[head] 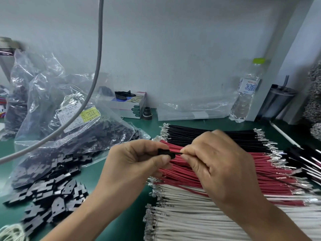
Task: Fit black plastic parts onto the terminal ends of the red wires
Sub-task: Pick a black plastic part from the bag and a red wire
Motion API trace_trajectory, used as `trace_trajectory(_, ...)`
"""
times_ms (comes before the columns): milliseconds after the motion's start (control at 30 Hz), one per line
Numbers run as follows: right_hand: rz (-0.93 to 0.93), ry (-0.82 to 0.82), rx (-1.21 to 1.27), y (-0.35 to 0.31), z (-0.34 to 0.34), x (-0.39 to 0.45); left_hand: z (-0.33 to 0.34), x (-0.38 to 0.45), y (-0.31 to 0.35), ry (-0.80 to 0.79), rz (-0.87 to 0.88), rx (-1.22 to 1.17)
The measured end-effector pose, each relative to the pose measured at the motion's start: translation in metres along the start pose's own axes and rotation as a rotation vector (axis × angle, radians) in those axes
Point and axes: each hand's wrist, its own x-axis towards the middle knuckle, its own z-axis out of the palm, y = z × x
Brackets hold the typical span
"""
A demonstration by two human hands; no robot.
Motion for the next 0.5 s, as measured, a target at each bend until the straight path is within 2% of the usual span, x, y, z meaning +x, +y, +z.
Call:
trace_trajectory(67, 0.025, -0.016, 0.016, 0.000, -0.007, -0.001, -0.002, 0.002, -0.001, 0.080, -0.018, -0.037)
trace_trajectory(133, 0.049, -0.198, 0.057, -0.004, -0.009, -0.006, -0.007, 0.004, -0.001, 0.152, -0.050, -0.070)
trace_trajectory(200, 0.116, -0.421, 0.043, -0.007, -0.006, -0.012, -0.010, 0.005, -0.001, 0.168, -0.071, -0.084)
trace_trajectory(233, 0.161, -0.477, 0.054, -0.007, -0.005, -0.014, -0.010, 0.005, -0.001, 0.160, -0.076, -0.088)
trace_trajectory(500, 0.206, -0.465, 0.068, -0.018, 0.001, -0.011, -0.010, 0.006, -0.003, 0.141, -0.084, -0.111)
